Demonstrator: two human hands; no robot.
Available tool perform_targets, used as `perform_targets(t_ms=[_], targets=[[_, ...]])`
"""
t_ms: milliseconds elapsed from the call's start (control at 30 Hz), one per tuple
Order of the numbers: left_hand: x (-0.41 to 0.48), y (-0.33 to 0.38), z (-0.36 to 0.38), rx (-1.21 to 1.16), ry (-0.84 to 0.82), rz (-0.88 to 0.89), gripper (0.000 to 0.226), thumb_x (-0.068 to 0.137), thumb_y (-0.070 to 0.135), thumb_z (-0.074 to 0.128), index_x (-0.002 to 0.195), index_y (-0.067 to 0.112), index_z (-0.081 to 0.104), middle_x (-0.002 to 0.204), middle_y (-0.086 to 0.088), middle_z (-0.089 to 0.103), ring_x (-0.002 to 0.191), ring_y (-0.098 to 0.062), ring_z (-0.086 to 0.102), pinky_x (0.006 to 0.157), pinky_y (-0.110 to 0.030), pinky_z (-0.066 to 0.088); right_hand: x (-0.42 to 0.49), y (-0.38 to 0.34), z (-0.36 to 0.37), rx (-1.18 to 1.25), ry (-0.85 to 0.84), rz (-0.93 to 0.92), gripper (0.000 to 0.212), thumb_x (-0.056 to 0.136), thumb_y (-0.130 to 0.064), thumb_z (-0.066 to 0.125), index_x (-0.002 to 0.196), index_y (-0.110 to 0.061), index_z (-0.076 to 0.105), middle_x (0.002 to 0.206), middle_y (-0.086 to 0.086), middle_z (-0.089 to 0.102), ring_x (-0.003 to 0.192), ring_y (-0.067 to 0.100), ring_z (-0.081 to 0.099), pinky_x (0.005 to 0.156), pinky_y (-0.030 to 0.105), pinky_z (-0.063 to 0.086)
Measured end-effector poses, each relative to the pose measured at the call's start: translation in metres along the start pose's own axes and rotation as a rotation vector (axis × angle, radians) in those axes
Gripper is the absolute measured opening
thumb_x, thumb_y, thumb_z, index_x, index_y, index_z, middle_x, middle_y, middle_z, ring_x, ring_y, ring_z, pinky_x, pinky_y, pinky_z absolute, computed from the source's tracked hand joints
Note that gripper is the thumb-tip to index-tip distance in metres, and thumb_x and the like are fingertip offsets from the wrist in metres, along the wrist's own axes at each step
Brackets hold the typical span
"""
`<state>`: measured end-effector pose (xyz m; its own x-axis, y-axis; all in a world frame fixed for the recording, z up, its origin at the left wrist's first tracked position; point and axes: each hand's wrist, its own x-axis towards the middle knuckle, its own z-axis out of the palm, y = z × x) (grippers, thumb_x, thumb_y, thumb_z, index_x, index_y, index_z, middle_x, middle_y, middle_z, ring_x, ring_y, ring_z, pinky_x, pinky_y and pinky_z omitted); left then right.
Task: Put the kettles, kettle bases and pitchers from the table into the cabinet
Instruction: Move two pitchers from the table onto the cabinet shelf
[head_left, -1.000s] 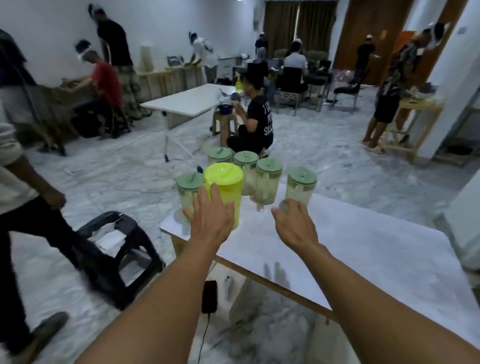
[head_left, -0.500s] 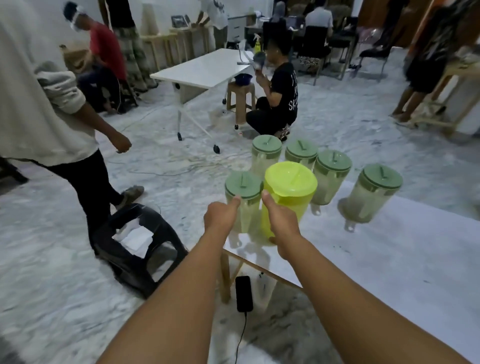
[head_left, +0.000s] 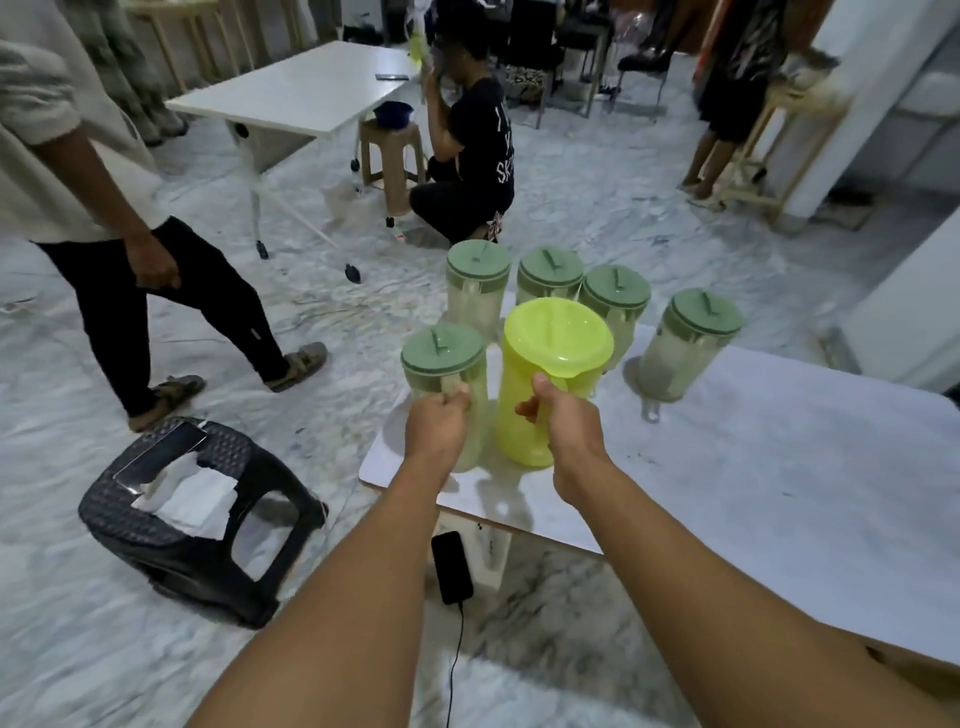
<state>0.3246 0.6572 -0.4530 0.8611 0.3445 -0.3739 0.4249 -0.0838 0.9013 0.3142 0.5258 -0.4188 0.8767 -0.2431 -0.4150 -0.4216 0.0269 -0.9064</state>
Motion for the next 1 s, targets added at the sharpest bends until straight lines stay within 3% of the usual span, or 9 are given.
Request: perform_targets(t_ms=[67, 133, 300, 467, 567, 633, 700, 833, 1000], targets=[[-0.008, 0.007, 0.005, -0.038, -0.012, 0.035, 0.048, 0.081, 0.053, 0.051, 0.082, 0.009, 0.072, 0.095, -0.017, 0.076, 0.095, -0.036, 0.070, 0.089, -0.051, 0.052, -0.006, -0.001, -0.017, -0.004, 0.019, -0.037, 0.045, 0.097, -0.038, 0.056, 0.064, -0.008, 0.060, 0.083, 0.008, 0.067, 0.078, 0.020, 0.056, 0.074, 0.034, 0.038], [-0.022, 0.021, 0.013, -0.070, -0.018, 0.068, 0.038, 0.087, 0.049, 0.049, 0.077, 0.017, 0.066, 0.090, -0.010, 0.077, 0.093, -0.032, 0.071, 0.089, -0.047, 0.053, -0.016, -0.006, -0.039, 0.007, 0.063, -0.086, 0.048, 0.098, -0.038, 0.054, 0.061, -0.008, 0.054, 0.072, 0.008, 0.060, 0.069, 0.021, 0.051, 0.066, 0.032, 0.038], [-0.096, 0.075, 0.051, -0.173, -0.007, 0.231, 0.036, 0.100, 0.035, 0.041, 0.081, 0.010, 0.056, 0.073, -0.012, 0.063, 0.067, -0.026, 0.059, 0.066, -0.039, 0.048, -0.054, -0.028, -0.114, 0.190, 0.242, -0.171, 0.050, 0.092, -0.035, 0.061, 0.048, -0.015, 0.048, 0.041, -0.002, 0.048, 0.052, 0.023, 0.048, 0.066, 0.041, 0.043], [-0.200, 0.123, 0.110, -0.153, -0.048, 0.432, 0.038, 0.098, 0.041, 0.039, 0.071, 0.017, 0.051, 0.066, -0.005, 0.057, 0.063, -0.024, 0.053, 0.061, -0.036, 0.042, -0.109, -0.052, -0.211, 0.154, 0.519, -0.270, 0.050, 0.071, -0.060, 0.056, 0.057, -0.012, 0.055, 0.067, 0.012, 0.063, 0.070, 0.033, 0.059, 0.070, 0.047, 0.051], [-0.260, 0.151, 0.152, -0.161, -0.097, 0.541, 0.045, 0.090, 0.049, 0.035, 0.068, 0.015, 0.054, 0.074, -0.014, 0.065, 0.072, -0.031, 0.062, 0.071, -0.048, 0.051, -0.144, -0.065, -0.274, 0.141, 0.684, -0.348, 0.050, 0.078, -0.058, 0.055, 0.057, -0.013, 0.047, 0.074, 0.013, 0.058, 0.077, 0.035, 0.059, 0.074, 0.046, 0.049], [-0.297, 0.165, 0.183, -0.161, -0.124, 0.590, 0.062, 0.085, 0.054, 0.029, 0.080, 0.004, 0.065, 0.089, -0.021, 0.071, 0.086, -0.038, 0.066, 0.080, -0.052, 0.053, -0.170, -0.073, -0.317, 0.156, 0.799, -0.402, 0.050, 0.088, -0.049, 0.059, 0.056, -0.012, 0.046, 0.073, 0.014, 0.057, 0.076, 0.033, 0.057, 0.070, 0.042, 0.046], [-0.334, 0.176, 0.216, -0.181, -0.191, 0.636, 0.075, 0.084, 0.058, 0.024, 0.094, 0.000, 0.070, 0.097, -0.024, 0.071, 0.093, -0.040, 0.065, 0.085, -0.052, 0.052, -0.194, -0.079, -0.360, 0.132, 0.915, -0.450, 0.051, 0.090, -0.045, 0.059, 0.058, -0.006, 0.054, 0.074, 0.019, 0.062, 0.076, 0.034, 0.059, 0.068, 0.039, 0.043], [-0.405, 0.189, 0.286, -0.268, -0.435, 0.672, 0.088, 0.076, 0.069, 0.021, 0.097, 0.001, 0.071, 0.101, -0.027, 0.071, 0.096, -0.043, 0.066, 0.087, -0.055, 0.052, -0.252, -0.087, -0.441, 0.045, 1.214, -0.493, 0.055, 0.091, -0.049, 0.055, 0.081, 0.004, 0.070, 0.096, 0.029, 0.071, 0.092, 0.040, 0.066, 0.072, 0.040, 0.045], [-0.519, 0.192, 0.335, -0.292, -0.712, 0.737, 0.071, 0.091, 0.056, 0.030, 0.095, -0.001, 0.071, 0.102, -0.027, 0.071, 0.096, -0.042, 0.065, 0.088, -0.053, 0.052, -0.349, -0.084, -0.521, 0.079, 1.582, -0.541, 0.052, 0.089, -0.048, 0.055, 0.064, -0.003, 0.061, 0.072, 0.019, 0.059, 0.077, 0.037, 0.062, 0.069, 0.042, 0.048]])
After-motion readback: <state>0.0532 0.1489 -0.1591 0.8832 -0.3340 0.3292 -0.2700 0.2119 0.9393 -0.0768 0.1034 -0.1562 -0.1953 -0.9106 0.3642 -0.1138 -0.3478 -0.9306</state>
